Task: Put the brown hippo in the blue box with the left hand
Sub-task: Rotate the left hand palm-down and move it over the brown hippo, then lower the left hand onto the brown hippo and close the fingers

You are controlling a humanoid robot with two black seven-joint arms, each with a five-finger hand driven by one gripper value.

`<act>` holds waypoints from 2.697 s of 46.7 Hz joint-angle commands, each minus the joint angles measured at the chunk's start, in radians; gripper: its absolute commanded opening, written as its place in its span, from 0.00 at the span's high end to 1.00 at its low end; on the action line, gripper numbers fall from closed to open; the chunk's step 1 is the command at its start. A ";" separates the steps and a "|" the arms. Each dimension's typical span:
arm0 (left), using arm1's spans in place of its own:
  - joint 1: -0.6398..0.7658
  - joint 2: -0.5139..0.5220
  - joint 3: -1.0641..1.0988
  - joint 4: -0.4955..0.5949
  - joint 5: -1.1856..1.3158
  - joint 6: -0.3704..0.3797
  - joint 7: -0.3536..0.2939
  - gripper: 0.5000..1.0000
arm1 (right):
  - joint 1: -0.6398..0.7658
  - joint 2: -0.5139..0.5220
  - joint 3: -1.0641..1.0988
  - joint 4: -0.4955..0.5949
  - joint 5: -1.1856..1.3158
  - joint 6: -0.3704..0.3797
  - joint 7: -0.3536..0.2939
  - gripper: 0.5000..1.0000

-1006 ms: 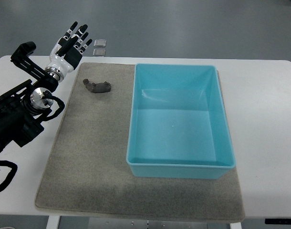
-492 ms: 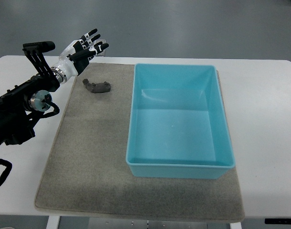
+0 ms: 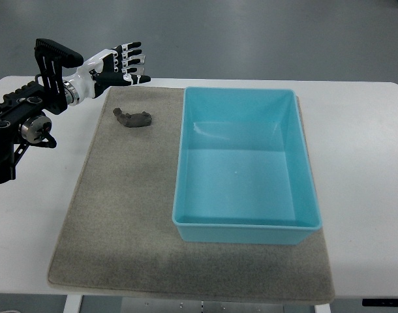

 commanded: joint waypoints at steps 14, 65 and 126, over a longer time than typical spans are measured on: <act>-0.055 0.050 0.192 -0.036 0.113 0.002 -0.001 0.01 | 0.000 0.000 0.000 0.000 0.000 0.000 0.000 0.13; -0.055 0.059 0.208 -0.151 0.815 0.198 -0.005 0.01 | 0.000 0.000 0.000 0.000 0.000 0.000 0.000 0.13; -0.115 0.085 0.268 -0.142 0.903 0.209 -0.050 0.07 | 0.000 0.000 0.000 -0.001 0.000 0.000 0.000 0.13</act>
